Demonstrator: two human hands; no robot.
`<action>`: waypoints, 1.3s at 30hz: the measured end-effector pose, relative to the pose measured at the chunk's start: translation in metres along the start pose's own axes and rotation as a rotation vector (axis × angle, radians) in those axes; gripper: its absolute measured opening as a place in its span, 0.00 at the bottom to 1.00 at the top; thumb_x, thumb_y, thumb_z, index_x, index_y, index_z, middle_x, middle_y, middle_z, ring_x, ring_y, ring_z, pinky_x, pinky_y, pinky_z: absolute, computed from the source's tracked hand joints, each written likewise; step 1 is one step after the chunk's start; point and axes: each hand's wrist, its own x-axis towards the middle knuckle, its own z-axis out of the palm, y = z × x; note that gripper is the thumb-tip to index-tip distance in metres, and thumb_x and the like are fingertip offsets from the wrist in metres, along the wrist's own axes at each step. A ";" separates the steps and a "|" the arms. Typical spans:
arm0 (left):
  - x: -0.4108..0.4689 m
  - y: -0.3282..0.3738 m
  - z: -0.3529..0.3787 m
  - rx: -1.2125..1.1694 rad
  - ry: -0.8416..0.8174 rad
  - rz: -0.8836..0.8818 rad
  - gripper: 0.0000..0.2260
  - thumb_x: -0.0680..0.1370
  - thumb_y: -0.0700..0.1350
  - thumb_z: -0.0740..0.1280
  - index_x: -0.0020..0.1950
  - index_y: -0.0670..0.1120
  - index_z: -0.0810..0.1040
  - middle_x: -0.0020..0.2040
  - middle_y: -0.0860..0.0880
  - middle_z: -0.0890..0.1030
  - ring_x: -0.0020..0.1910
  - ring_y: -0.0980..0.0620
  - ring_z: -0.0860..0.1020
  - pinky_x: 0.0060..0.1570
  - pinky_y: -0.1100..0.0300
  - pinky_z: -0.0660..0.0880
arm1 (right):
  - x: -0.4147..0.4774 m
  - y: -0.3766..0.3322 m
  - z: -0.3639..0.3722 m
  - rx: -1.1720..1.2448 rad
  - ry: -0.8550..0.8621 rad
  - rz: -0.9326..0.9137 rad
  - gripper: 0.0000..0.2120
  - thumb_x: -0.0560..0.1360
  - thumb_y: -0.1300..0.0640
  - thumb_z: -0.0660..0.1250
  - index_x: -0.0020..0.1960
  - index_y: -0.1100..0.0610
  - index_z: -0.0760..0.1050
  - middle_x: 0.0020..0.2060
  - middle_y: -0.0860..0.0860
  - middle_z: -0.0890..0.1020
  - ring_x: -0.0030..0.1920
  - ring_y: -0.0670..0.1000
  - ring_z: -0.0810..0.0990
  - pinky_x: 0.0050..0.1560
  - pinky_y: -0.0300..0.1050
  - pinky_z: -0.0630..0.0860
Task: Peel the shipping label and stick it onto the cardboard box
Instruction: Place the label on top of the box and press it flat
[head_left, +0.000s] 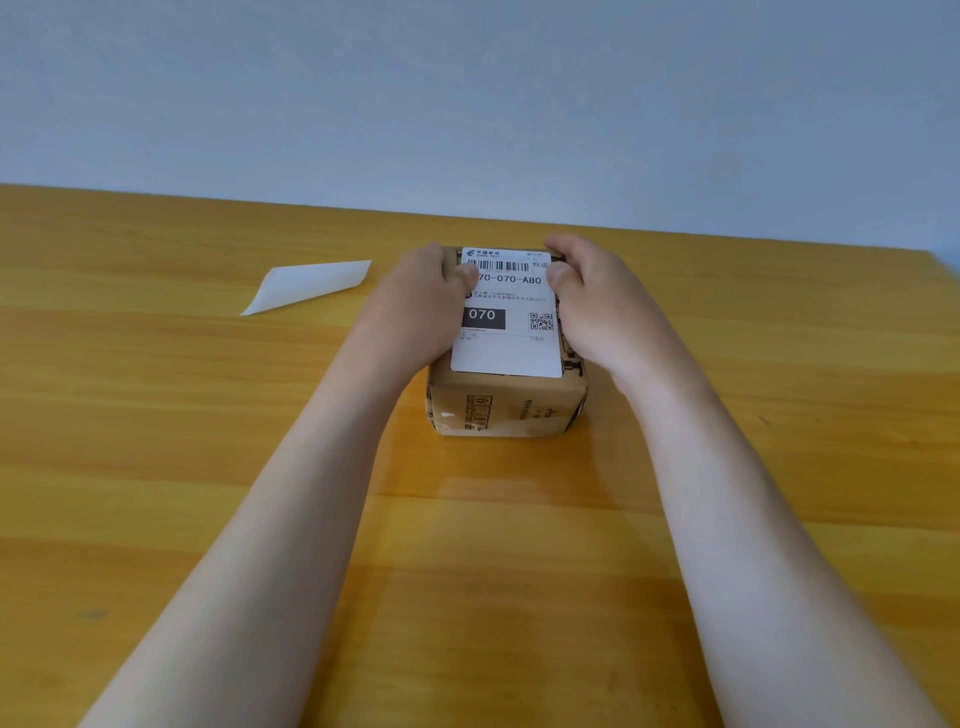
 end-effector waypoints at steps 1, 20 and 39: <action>0.000 -0.001 0.000 -0.007 0.001 -0.001 0.14 0.88 0.51 0.57 0.57 0.43 0.77 0.54 0.44 0.86 0.55 0.41 0.83 0.49 0.50 0.74 | -0.001 -0.001 -0.001 -0.018 -0.007 -0.002 0.21 0.89 0.53 0.52 0.81 0.50 0.64 0.71 0.48 0.77 0.54 0.46 0.75 0.40 0.30 0.70; -0.004 0.006 0.001 -0.025 -0.090 -0.010 0.20 0.85 0.57 0.65 0.69 0.43 0.70 0.58 0.47 0.82 0.54 0.45 0.82 0.48 0.51 0.79 | 0.001 -0.009 0.005 0.009 -0.111 0.070 0.37 0.82 0.40 0.60 0.85 0.46 0.47 0.81 0.45 0.64 0.80 0.58 0.60 0.75 0.62 0.65; -0.007 0.001 -0.002 -0.286 -0.102 0.004 0.15 0.84 0.51 0.67 0.71 0.52 0.76 0.59 0.57 0.84 0.55 0.53 0.84 0.44 0.59 0.78 | -0.002 -0.004 0.001 0.226 -0.057 -0.011 0.23 0.86 0.55 0.58 0.81 0.48 0.63 0.63 0.39 0.79 0.52 0.42 0.83 0.41 0.34 0.77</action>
